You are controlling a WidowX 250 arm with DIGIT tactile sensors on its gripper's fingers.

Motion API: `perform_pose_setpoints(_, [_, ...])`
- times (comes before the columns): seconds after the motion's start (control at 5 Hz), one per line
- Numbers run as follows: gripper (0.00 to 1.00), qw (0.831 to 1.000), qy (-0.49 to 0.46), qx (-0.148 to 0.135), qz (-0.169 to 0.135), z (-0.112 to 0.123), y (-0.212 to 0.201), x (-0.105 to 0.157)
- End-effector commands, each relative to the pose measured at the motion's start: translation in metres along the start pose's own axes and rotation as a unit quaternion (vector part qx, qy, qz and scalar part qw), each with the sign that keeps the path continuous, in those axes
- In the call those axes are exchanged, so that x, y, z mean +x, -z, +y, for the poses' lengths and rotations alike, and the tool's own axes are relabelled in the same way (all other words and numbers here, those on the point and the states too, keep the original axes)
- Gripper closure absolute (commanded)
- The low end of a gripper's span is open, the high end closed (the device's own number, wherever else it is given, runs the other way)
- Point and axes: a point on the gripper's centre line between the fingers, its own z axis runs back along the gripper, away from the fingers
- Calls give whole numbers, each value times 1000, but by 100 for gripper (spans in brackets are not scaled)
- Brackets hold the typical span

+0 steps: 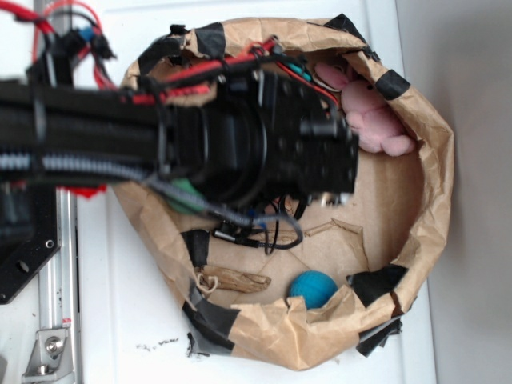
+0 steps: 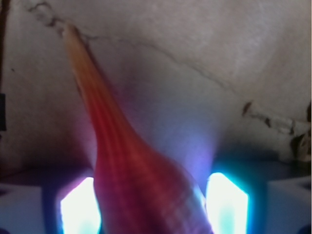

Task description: Grab the shell.

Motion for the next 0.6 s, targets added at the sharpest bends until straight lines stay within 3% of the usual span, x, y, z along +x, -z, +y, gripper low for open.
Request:
perform_pose_setpoints(0.0, [100, 995, -84, 6, -55, 14, -37, -3])
perform_pose_setpoints(0.4, [100, 969, -193, -36, -149, 41, -134, -25])
